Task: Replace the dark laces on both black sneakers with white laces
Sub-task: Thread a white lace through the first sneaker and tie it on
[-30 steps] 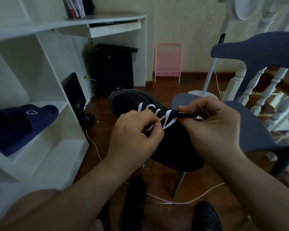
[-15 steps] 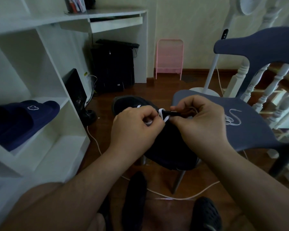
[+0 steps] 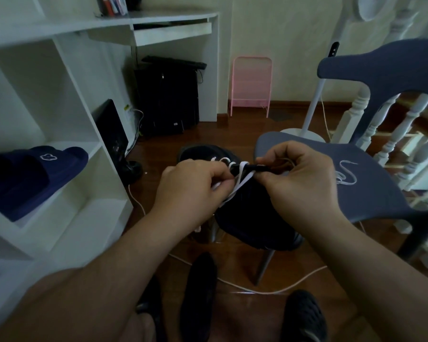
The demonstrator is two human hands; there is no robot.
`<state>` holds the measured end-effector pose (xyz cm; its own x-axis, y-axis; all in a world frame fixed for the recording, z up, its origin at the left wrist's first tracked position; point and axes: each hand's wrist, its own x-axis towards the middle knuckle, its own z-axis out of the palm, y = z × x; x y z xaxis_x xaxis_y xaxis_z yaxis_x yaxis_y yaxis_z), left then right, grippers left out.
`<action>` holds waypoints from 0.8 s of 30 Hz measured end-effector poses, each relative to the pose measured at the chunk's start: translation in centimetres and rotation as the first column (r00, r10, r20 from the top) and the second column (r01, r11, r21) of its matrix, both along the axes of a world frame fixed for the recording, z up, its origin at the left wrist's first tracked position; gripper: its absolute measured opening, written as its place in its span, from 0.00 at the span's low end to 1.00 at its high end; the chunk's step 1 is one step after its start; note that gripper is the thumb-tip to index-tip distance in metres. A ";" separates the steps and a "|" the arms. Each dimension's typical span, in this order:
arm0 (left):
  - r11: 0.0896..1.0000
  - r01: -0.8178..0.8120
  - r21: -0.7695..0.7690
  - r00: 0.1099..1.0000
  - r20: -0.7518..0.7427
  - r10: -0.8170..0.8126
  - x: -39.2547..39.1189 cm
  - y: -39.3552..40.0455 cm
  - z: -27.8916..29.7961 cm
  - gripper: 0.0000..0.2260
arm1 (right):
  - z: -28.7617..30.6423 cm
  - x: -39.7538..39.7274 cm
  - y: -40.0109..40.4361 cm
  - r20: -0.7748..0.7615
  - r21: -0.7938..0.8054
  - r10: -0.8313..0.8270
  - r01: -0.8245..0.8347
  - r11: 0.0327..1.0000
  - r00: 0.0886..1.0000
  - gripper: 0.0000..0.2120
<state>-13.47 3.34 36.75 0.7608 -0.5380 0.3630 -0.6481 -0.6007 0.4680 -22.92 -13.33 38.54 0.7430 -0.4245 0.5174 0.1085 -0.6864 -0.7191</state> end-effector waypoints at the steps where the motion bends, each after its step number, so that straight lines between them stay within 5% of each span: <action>1: 0.998 -0.014 0.062 0.998 0.068 0.009 0.1 0.0 0.0 0.05 | -0.1 0.0 0.0 -0.008 -0.005 -0.003 0.003 1.000 1.000 0.18; 4: 0.999 0.012 -0.033 0.995 0.104 -0.008 0.1 -0.1 -0.1 0.06 | -0.3 0.2 0.1 -0.029 -0.023 -0.005 0.005 1.000 1.000 0.16; 11: 0.940 0.028 -0.340 0.956 -0.265 -0.125 -0.9 -0.6 -0.2 0.14 | -0.4 0.6 0.2 -0.047 -0.003 -0.046 0.046 0.999 0.998 0.14; 21: 0.985 0.011 -0.172 0.990 -0.135 -0.035 -1.0 -1.4 -1.0 0.12 | -0.4 0.9 0.7 -0.042 -0.062 -0.081 0.078 0.995 0.996 0.10; 24: 0.939 -0.047 -0.341 0.923 -0.374 -0.090 -1.0 -1.7 -1.0 0.11 | -0.6 1.0 0.8 -0.027 -0.059 -0.082 0.080 0.995 0.996 0.09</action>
